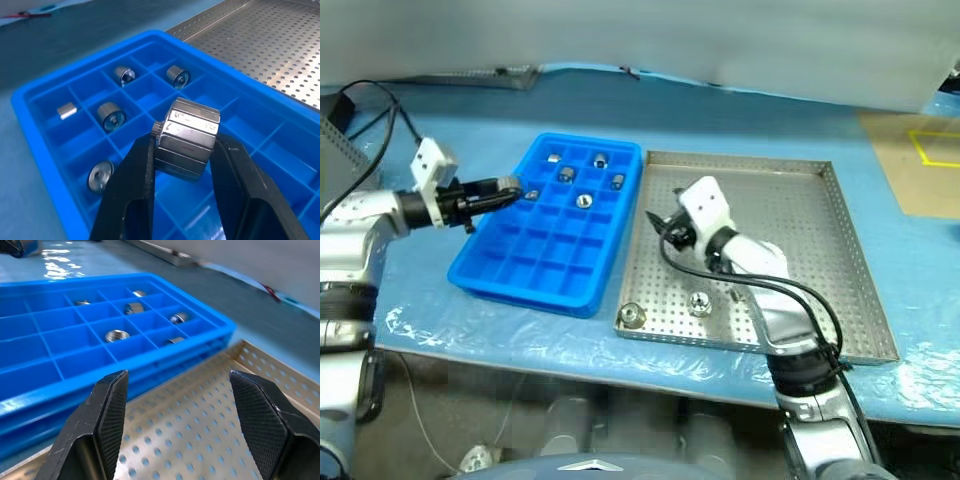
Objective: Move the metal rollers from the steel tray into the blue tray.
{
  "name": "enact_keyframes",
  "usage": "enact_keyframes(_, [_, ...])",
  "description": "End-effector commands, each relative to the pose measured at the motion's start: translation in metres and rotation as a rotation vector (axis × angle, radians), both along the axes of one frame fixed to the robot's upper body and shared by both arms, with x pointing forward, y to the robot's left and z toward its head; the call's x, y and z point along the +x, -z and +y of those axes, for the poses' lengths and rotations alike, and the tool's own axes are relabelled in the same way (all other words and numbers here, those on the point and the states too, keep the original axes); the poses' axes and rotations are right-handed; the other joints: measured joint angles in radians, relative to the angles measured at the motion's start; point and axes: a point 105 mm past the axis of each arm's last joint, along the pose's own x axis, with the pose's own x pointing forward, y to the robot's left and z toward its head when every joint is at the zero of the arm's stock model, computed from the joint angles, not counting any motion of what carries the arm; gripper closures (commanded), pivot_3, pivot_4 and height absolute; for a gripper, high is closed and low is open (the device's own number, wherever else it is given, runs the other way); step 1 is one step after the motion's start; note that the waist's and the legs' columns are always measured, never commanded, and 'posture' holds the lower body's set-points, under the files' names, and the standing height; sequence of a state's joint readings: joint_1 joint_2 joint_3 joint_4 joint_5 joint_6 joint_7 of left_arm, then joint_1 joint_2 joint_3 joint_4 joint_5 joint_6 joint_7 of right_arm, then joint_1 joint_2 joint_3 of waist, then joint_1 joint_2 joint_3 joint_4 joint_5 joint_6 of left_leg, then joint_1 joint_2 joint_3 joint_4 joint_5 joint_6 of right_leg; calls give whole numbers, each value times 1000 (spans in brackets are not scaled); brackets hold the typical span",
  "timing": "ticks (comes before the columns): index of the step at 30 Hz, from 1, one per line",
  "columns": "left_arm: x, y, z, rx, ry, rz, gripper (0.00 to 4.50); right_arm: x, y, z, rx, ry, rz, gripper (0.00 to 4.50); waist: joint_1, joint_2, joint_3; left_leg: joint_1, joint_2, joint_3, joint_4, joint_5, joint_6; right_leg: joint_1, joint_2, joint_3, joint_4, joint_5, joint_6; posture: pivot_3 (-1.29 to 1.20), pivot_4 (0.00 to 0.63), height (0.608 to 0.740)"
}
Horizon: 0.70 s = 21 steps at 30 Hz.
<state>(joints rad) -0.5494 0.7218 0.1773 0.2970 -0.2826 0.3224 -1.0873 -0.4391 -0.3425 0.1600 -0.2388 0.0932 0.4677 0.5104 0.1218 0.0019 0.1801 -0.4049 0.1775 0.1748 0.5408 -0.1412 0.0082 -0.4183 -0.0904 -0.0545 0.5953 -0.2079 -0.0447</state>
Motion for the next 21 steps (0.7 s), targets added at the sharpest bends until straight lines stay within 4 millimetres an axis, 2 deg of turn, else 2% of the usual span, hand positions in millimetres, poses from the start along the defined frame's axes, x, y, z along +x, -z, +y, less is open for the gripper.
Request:
enact_keyframes(1, [-10,-1,-5,-47,-51,-49,3269,2,-12,9,-22,-73,-63,1162,13,0,0,0,0,0,0,0,0,0,0,0,1,0,0,315,150,740])
enact_keyframes(6, [-16,16,-10,-67,-93,-18,3269,2,-11,15,-31,-116,-60,1162,41,-3,1,0,1,-1,2,2,-3,-2,0,0,9,-2,-2,328,150,740])
enact_keyframes(12, [-12,21,-10,-87,-160,-13,3269,2,-9,13,-44,-118,-48,1162,56,-3,1,2,2,-2,2,4,-5,-2,1,0,12,-2,-1,328,150,740])
enact_keyframes(16, [-12,39,4,-29,-208,11,3269,2,-6,10,-63,-112,-50,1162,55,-3,1,2,2,-3,2,4,-6,-2,2,0,12,-2,-1,326,150,740])
enact_keyframes(21, [-11,44,11,-26,-232,20,3269,4,-4,8,-73,-106,-50,1162,57,-3,1,0,2,-3,2,4,-6,-4,2,0,11,-3,-2,328,150,740])
